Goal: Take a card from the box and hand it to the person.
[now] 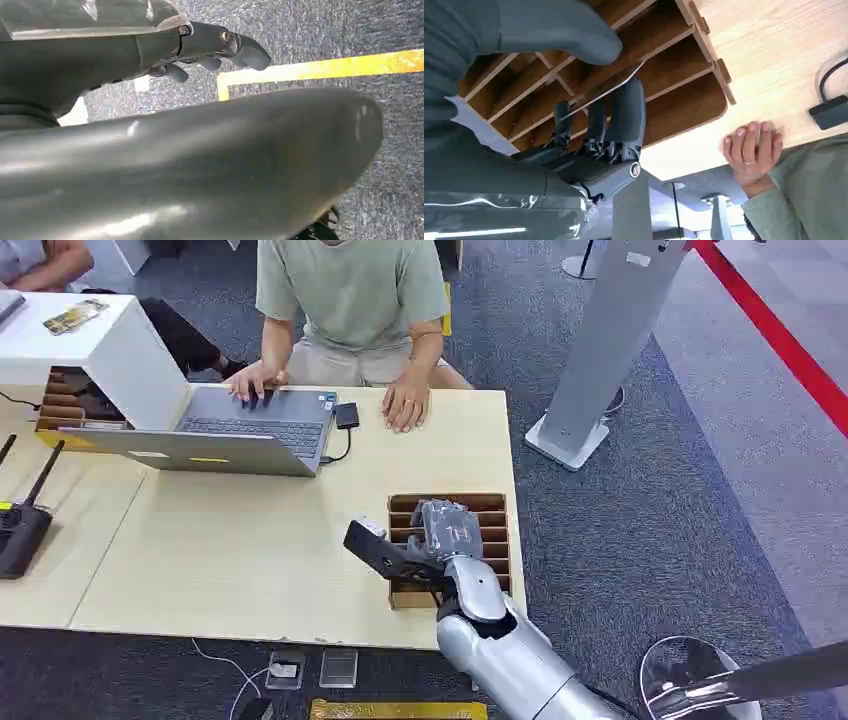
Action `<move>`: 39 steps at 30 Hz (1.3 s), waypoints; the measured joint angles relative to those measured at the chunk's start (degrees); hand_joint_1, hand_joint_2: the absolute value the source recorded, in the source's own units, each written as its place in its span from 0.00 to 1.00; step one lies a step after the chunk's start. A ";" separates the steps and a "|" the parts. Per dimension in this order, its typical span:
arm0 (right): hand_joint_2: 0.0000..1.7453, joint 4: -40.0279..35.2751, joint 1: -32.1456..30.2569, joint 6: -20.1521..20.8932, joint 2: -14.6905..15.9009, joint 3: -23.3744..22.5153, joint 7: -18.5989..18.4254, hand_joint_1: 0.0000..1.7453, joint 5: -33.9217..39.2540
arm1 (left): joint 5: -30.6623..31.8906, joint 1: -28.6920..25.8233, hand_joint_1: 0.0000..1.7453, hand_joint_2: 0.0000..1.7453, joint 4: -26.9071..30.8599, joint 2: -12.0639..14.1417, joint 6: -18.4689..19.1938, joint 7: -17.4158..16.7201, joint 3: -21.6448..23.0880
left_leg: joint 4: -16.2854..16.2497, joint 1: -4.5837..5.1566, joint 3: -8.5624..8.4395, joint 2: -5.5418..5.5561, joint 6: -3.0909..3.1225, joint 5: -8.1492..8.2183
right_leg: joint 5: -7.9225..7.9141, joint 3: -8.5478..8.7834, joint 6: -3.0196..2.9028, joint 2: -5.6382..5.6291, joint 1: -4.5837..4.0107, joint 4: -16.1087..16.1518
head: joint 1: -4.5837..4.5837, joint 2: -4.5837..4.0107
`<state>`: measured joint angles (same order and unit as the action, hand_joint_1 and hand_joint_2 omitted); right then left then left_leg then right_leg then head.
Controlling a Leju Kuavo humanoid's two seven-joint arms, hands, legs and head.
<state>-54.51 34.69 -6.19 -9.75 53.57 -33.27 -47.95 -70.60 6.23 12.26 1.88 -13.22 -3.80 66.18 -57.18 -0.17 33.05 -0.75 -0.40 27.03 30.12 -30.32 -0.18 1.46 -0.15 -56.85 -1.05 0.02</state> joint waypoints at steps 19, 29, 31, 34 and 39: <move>1.00 1.11 0.28 -2.01 -0.18 0.07 0.50 0.87 0.55 | -0.11 0.00 0.00 0.00 0.00 -0.02 -0.24 -0.07 0.00 | 0.00 0.00 0.00 0.00 0.00 0.00 | 0.00 0.00 0.00 0.00 0.00 0.00 | 0.00 0.00; 1.00 1.11 0.27 -2.97 -0.15 0.07 0.68 0.93 0.15 | -0.15 0.00 0.00 0.00 0.00 -0.04 -0.63 -0.07 -0.02 | 0.00 0.00 0.00 0.00 0.00 0.00 | 0.00 -0.01 0.00 0.00 0.00 0.00 | 0.00 0.00; 1.00 1.11 0.26 -3.52 -0.15 0.07 1.27 0.93 -0.02 | -0.24 0.00 0.00 0.00 0.00 -0.04 -0.83 -0.07 0.00 | 0.00 0.00 0.00 0.00 0.00 0.00 | 0.00 -0.01 0.00 0.00 0.00 0.00 | 0.00 0.00; 1.00 1.11 0.20 -4.77 -0.15 0.07 2.71 0.93 -0.46 | -0.55 0.00 0.00 0.00 0.00 -0.04 -1.36 0.18 -0.02 | 0.00 0.00 0.00 0.00 0.00 0.00 | 0.00 -0.01 0.00 0.00 0.00 0.00 | 0.00 0.02; 1.00 0.87 0.18 -8.17 -0.15 0.09 6.97 0.93 -1.40 | -0.70 -0.01 0.00 0.00 0.00 -0.04 -1.55 0.50 -0.02 | 0.00 0.00 0.00 0.00 0.00 0.00 | 0.00 -0.01 0.00 0.00 0.00 0.00 | -0.02 0.00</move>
<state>-53.64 34.88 -14.35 -9.90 53.66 -26.30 -49.35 -71.30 6.22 12.26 1.84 -14.78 -3.30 66.16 -57.18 -0.17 33.05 -0.76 -0.40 27.03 30.11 -30.32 -0.18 1.46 -0.15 -56.85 -1.07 0.02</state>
